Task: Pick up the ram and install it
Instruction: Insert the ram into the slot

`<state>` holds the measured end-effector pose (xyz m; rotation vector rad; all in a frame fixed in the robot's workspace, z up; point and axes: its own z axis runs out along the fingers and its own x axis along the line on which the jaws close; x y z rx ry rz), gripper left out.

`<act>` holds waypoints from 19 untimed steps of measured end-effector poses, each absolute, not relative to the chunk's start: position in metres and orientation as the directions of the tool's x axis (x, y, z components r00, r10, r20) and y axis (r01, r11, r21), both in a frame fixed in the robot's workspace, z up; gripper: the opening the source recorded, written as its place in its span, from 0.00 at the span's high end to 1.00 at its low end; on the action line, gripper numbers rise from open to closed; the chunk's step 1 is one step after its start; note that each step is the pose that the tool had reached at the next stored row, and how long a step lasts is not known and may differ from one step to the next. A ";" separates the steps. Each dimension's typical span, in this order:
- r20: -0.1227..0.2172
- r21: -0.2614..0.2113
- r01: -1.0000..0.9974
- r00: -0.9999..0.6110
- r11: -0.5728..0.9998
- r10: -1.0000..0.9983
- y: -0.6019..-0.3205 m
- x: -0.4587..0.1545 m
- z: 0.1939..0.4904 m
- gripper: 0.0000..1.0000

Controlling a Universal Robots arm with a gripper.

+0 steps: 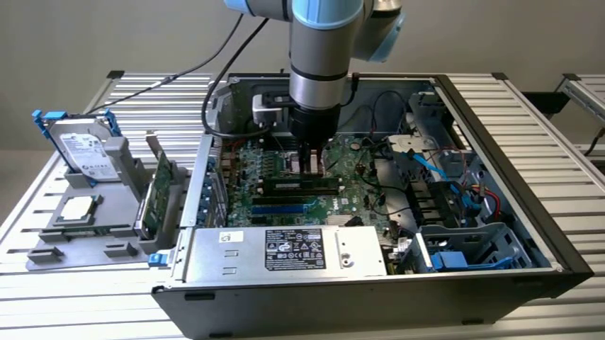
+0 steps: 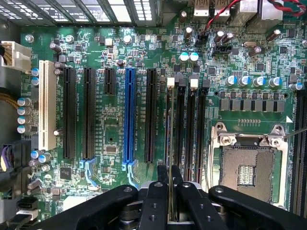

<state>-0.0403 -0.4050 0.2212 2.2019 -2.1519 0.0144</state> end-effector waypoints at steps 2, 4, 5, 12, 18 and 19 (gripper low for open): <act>0.050 0.038 -0.999 0.024 -0.022 -0.998 -0.405 -0.040 0.221 0.86; 0.051 0.039 -0.999 0.024 -0.022 -0.998 -0.405 -0.040 0.220 0.86; 0.050 0.039 -0.999 0.024 -0.022 -0.998 -0.405 -0.040 0.220 0.86; 0.051 0.039 -0.999 0.023 -0.021 -0.998 -0.405 -0.040 0.218 0.86; 0.051 0.039 -0.999 0.023 -0.021 -0.998 -0.405 -0.040 0.218 0.66; 0.051 0.039 -0.999 0.023 -0.021 -0.998 -0.405 -0.040 0.218 0.66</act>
